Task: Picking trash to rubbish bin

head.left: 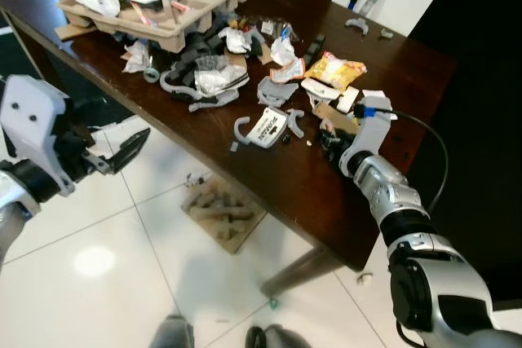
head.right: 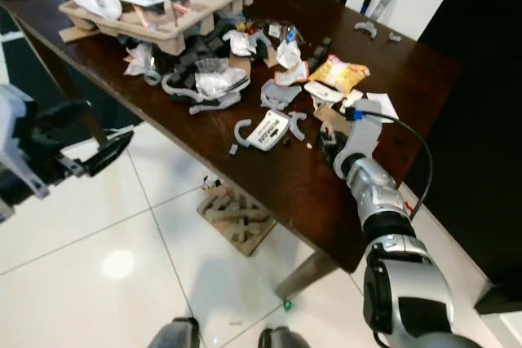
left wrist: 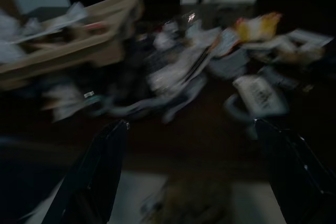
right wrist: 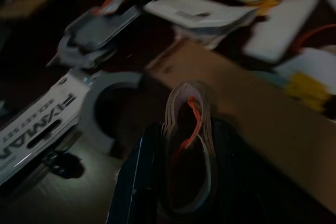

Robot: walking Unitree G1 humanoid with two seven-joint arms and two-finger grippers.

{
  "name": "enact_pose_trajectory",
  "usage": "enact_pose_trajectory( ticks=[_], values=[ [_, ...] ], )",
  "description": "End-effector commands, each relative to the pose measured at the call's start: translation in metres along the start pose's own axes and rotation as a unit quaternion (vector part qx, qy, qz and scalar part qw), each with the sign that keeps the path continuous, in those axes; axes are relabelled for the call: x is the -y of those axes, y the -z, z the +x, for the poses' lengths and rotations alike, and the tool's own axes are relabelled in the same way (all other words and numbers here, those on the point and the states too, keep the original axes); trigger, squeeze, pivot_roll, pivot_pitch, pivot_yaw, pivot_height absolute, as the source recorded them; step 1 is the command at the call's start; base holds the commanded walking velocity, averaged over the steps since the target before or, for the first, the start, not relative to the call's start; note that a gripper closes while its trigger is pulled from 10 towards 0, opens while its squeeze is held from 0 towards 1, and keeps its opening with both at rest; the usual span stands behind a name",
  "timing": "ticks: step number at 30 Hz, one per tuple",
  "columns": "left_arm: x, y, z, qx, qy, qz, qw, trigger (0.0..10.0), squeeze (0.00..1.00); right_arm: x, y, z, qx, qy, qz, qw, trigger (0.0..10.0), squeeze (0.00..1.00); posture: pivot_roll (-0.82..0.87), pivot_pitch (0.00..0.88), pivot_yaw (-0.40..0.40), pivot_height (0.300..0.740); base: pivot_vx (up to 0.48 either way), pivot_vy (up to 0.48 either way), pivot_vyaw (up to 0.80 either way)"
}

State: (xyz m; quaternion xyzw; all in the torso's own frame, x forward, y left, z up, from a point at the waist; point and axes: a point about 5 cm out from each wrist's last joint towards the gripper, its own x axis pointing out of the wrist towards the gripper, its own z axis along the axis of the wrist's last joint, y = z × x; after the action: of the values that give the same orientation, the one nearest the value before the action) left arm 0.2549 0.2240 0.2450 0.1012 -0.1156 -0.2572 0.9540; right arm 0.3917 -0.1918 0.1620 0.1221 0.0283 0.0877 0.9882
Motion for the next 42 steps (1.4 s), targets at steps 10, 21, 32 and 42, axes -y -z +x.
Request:
enact_pose_trajectory(
  ticks=[10, 21, 32, 42],
  values=[
    [-0.021, 0.013, 0.003, -0.027, -0.098, 0.027, 0.994, 10.0, 0.00, 0.010, 0.008, -0.004, -0.010, 0.026, 0.014, 1.000, 10.0, 0.00, 0.25, 0.177, -0.109, 0.740, 0.000, 0.000, -0.79],
    [-0.054, 0.031, -0.003, -0.111, -0.191, 0.075, 0.972, 10.0, 0.00, 0.003, 0.005, -0.001, -0.004, -0.004, -0.001, 1.000, 10.0, 0.00, 0.24, 0.185, -0.126, 0.740, 0.000, 0.000, -0.64],
    [-0.061, 0.046, 0.005, -0.149, -0.151, 0.074, 0.974, 10.0, 0.00, -0.001, 0.009, -0.006, -0.006, -0.046, -0.016, 0.999, 10.0, 0.00, 0.20, 0.243, -0.135, 0.740, 0.000, 0.000, 0.00],
    [-0.070, 0.049, 0.015, -0.162, -0.140, 0.053, 0.975, 10.0, 0.00, 0.012, 0.010, -0.017, -0.016, -0.044, -0.028, 0.998, 10.0, 0.00, 0.15, 0.305, -0.151, 0.740, 0.000, 0.000, 0.00]
  ],
)
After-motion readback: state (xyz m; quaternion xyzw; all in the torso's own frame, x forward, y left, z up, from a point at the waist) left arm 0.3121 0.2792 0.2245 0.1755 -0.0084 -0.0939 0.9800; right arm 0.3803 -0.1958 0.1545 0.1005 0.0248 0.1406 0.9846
